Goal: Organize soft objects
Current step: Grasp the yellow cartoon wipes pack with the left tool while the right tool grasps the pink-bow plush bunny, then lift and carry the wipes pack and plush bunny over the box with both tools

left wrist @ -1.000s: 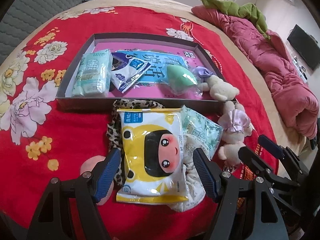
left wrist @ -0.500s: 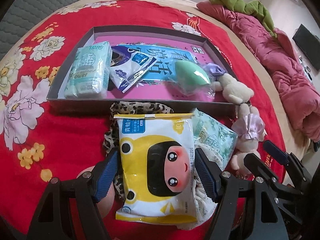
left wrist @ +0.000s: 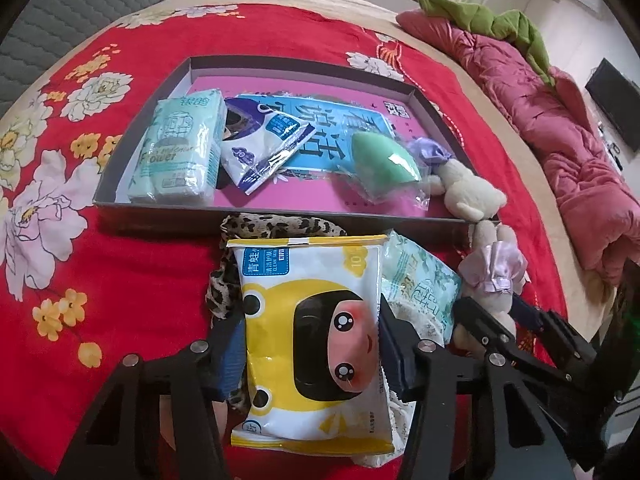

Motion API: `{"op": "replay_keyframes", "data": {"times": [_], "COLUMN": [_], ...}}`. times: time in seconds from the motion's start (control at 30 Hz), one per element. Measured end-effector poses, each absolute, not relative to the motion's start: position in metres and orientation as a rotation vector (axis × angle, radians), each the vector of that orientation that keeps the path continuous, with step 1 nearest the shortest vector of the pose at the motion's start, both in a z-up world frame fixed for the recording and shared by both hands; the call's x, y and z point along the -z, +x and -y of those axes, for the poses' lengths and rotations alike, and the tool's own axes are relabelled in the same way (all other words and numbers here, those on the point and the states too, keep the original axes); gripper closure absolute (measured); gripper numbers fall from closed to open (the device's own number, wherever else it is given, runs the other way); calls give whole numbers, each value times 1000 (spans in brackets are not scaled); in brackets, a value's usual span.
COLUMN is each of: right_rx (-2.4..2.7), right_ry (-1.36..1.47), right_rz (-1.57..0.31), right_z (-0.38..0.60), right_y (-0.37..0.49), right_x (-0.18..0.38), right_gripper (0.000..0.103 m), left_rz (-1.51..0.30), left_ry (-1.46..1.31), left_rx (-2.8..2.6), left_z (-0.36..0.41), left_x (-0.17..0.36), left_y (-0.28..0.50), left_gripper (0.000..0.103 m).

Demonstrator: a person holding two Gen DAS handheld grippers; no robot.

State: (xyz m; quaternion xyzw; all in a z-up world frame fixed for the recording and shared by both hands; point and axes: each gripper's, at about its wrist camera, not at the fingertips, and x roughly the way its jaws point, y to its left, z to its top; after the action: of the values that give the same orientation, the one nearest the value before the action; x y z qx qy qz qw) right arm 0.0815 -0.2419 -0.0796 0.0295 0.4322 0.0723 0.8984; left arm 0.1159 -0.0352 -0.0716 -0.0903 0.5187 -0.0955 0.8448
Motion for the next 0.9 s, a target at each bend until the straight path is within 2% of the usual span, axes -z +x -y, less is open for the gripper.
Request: {"op": "replay_keyframes", "data": {"times": [0.13, 0.53, 0.9], "right_rx": [-173, -191, -210], "right_ry": [43, 123, 114], "right_rz": [-881, -789, -766], "right_z": [239, 256, 240], "right_y": [79, 64, 58], "right_x": [76, 47, 27], "right_gripper": [62, 62, 62], "left_rz": [-1083, -966, -937], "left_ry": [-215, -248, -257], "left_rx": [228, 241, 249], "left_z": [35, 21, 24], "left_x": [64, 14, 14], "left_y": [110, 99, 116], "left_gripper": [46, 46, 46]}}
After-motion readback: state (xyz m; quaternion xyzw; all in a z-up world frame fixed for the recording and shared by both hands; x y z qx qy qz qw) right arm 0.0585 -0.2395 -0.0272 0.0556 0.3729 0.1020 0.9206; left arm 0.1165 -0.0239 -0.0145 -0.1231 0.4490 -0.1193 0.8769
